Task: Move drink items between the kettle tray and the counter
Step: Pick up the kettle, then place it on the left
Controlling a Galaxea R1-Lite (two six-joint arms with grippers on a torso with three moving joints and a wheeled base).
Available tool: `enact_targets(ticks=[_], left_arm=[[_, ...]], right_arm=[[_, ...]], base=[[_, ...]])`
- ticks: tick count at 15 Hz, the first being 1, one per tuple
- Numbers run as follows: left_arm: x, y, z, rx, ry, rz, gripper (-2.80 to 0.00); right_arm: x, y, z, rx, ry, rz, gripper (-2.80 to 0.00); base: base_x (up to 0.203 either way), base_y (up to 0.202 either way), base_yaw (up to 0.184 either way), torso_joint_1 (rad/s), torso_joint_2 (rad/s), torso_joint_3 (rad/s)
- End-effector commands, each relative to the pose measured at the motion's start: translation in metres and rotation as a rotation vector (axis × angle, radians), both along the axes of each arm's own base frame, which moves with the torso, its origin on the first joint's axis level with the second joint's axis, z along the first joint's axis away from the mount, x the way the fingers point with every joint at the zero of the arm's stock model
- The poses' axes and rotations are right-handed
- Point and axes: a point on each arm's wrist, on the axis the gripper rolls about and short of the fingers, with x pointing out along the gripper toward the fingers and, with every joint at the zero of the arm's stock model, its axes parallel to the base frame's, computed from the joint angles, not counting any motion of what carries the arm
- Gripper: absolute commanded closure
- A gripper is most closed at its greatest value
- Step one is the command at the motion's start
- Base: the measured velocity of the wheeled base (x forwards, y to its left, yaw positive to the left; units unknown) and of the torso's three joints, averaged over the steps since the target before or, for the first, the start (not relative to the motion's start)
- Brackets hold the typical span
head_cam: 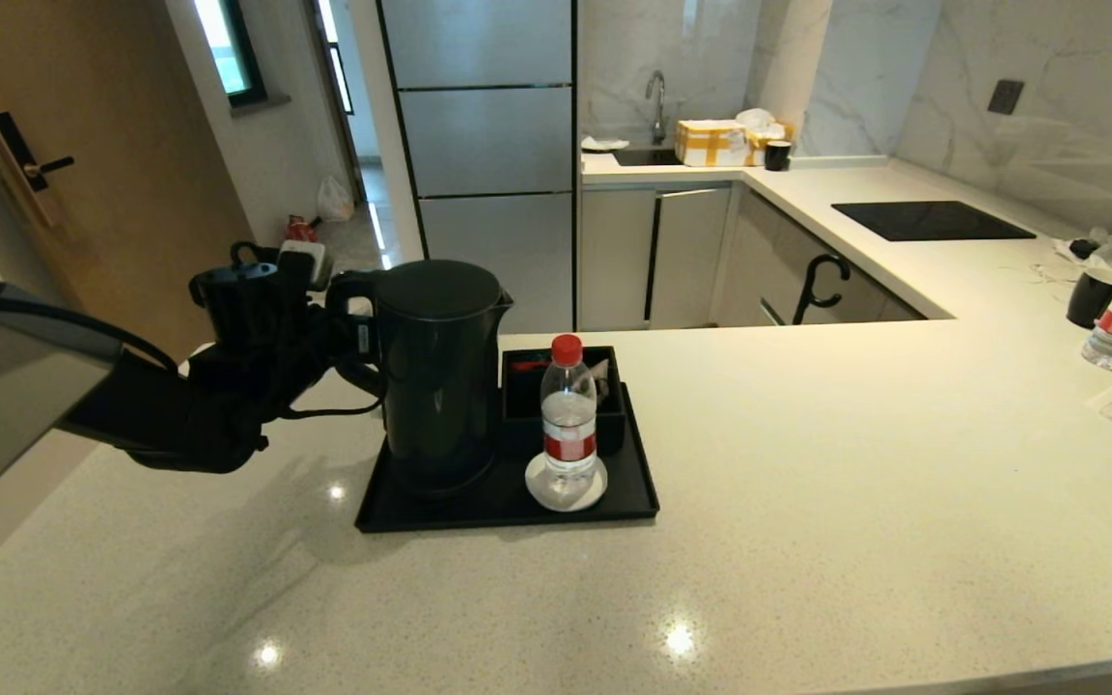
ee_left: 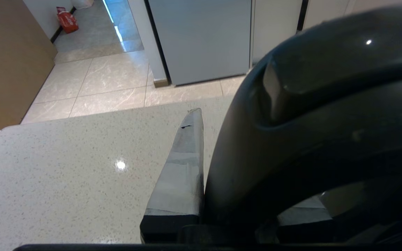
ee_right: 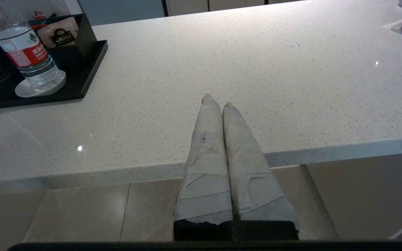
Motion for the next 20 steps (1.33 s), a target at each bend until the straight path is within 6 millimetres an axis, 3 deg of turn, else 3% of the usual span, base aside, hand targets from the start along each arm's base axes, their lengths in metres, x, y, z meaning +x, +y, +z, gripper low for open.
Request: enact_targets(ticks=[1, 5, 8, 17, 20], left_arm=[[-0.005, 0.000, 0.012, -0.011, -0.032, -0.001, 0.00], [-0.016, 0.005, 0.032, -0.076, -0.040, 0.042, 0.00], [-0.018, 0.035, 0.034, -0.082, -0.044, 0.180, 0.00], [-0.035, 0.123, 0.001, -0.088, 0.019, 0.423, 0.00], [-0.037, 0.139, -0.011, -0.080, 0.062, 0.470, 0.00]], right_arm=[[0.000, 0.000, 0.000, 0.000, 0.001, 0.000, 0.00], [0.000, 0.000, 0.000, 0.000, 0.001, 0.000, 0.00], [0.000, 0.000, 0.000, 0.000, 0.001, 0.000, 0.00], [0.000, 0.000, 0.000, 0.000, 0.001, 0.000, 0.00], [0.000, 0.000, 0.000, 0.000, 0.001, 0.000, 0.00]], base=[[0.000, 0.000, 0.000, 0.000, 0.00, 0.000], [0.000, 0.000, 0.000, 0.000, 0.00, 0.000], [0.000, 0.000, 0.000, 0.000, 0.00, 0.000], [0.000, 0.000, 0.000, 0.000, 0.00, 0.000], [0.000, 0.000, 0.000, 0.000, 0.00, 0.000]])
